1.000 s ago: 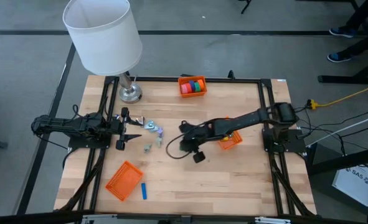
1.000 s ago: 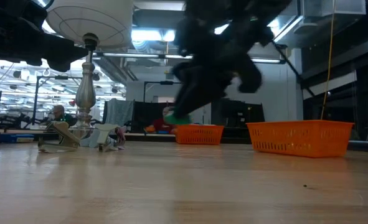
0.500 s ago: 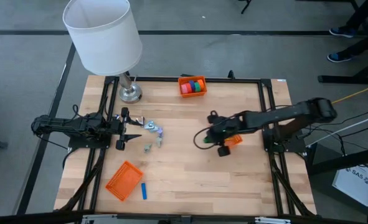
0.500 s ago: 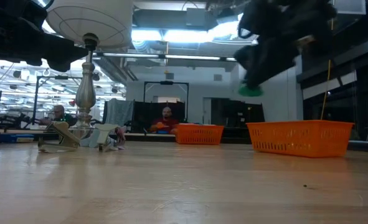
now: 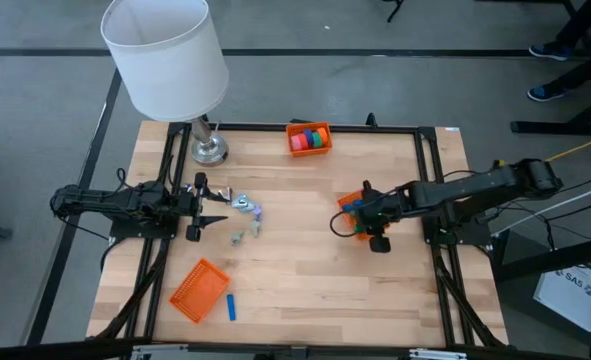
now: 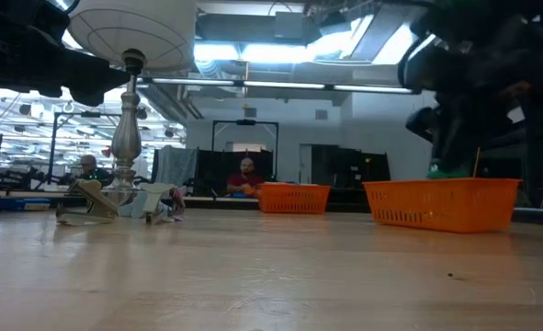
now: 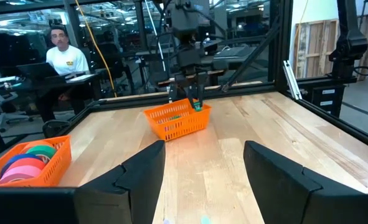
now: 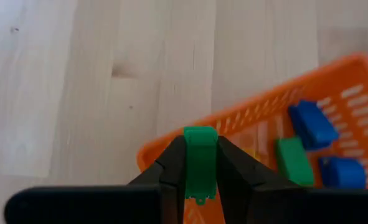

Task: Pick and place Stapler, Stapler remover, tape
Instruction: Put the blue stapler into the middle orange bin

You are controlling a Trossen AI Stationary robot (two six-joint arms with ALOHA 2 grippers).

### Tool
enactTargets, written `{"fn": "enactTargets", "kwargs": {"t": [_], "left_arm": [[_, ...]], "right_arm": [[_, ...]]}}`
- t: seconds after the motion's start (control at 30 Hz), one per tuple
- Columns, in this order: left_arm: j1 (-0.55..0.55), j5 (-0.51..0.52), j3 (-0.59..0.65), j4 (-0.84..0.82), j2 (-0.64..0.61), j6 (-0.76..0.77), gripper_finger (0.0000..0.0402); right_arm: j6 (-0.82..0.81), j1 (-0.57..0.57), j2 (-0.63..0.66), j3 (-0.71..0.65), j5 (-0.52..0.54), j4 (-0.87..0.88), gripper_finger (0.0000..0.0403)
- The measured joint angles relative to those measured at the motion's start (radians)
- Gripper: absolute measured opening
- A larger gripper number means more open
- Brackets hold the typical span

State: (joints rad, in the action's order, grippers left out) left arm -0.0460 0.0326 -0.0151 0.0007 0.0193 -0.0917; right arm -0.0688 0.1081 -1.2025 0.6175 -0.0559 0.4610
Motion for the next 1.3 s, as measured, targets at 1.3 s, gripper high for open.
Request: {"fn": "enactTargets", "kwargs": {"t": [1.3], "left_arm": [[0.0,0.0,0.0,0.0,0.0,0.0,0.0216]], "right_arm": [[-0.028,-0.014,-0.011,-0.021,0.037,-0.037,0.0123]]}}
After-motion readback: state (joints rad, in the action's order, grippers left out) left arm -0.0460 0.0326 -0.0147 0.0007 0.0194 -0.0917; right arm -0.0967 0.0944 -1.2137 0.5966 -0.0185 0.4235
